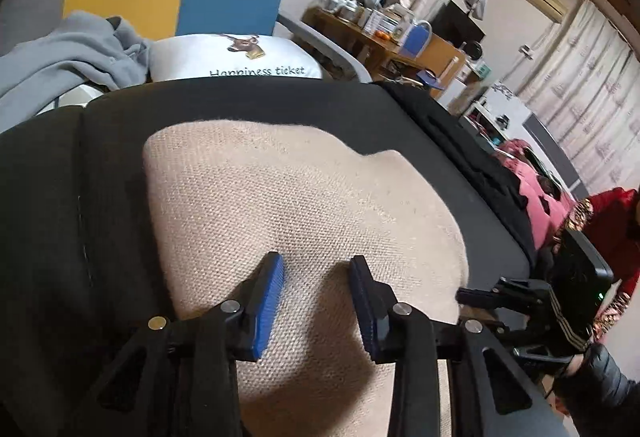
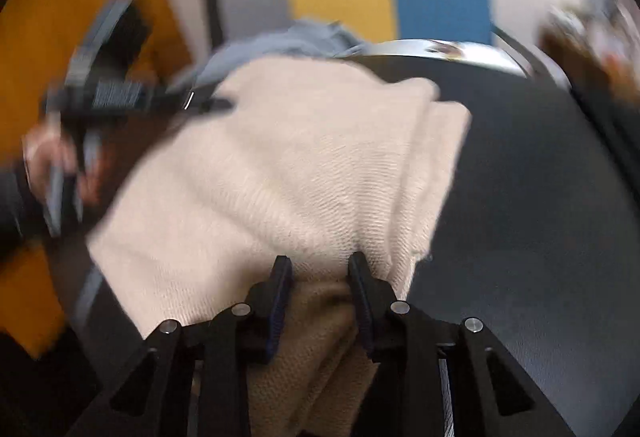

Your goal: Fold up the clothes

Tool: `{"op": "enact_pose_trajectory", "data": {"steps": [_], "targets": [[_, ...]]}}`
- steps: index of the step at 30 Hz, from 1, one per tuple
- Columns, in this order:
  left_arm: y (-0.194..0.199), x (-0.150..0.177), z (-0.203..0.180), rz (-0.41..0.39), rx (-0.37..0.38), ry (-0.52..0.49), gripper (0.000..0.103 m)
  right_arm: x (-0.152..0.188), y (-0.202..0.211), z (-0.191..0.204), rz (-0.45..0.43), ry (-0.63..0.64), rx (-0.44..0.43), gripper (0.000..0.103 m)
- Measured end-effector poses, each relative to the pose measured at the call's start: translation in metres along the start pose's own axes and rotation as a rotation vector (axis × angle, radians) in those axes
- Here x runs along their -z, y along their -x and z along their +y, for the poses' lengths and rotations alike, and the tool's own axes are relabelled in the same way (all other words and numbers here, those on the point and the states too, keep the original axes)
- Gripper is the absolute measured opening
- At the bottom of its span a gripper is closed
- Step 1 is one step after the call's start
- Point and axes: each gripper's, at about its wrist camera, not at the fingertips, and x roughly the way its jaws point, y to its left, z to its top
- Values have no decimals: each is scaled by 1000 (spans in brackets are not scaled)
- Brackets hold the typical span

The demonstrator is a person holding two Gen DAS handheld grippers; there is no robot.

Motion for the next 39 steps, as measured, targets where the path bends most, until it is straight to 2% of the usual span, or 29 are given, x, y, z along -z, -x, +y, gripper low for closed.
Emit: {"op": "enact_pose_trajectory", "data": {"steps": [2,5,8,11,14,16,18,22,23,28,32,35,37,39], "targets": [[0,1,-3,-19,-16,9,35,1,-2,-1,-17,-9,-3,29],[6,3,1,-48,1,48,33,1,0,-2,-24,-31,-14,30],[24,-2,0,-83,21,47,38,4,4,0,-25,-37,-11,31],[36,-19,7,-101,-33,4,39,2,5,5,-15,-12,9,34],[35,-37,18,-84,-47,-24,39,-8,5,13,17,0,26,47],[35,-49,26,-72,-56,-42,39,-15,8,22,9,13,34,61],[25,-59,28,-44,-69,-79,39,-21,12,31,-7,41,40,70],[-19,-56,22,89,-177,-116,39,-18,0,36,34,68,65,72],[-28,-53,23,95,-204,-101,40,-14,-4,36,44,68,65,72],[-39,-43,13,26,-312,-51,40,-5,-5,39,-4,64,66,76],[-37,-44,14,7,-316,-9,40,-7,-8,40,-5,64,55,82],[-37,-47,15,7,-316,-3,40,-9,-10,43,3,78,52,92],[-34,-48,18,-2,-303,14,41,-13,-13,44,18,71,34,100],[-28,-48,19,-11,-297,16,43,-20,-11,42,34,45,4,102]]}}
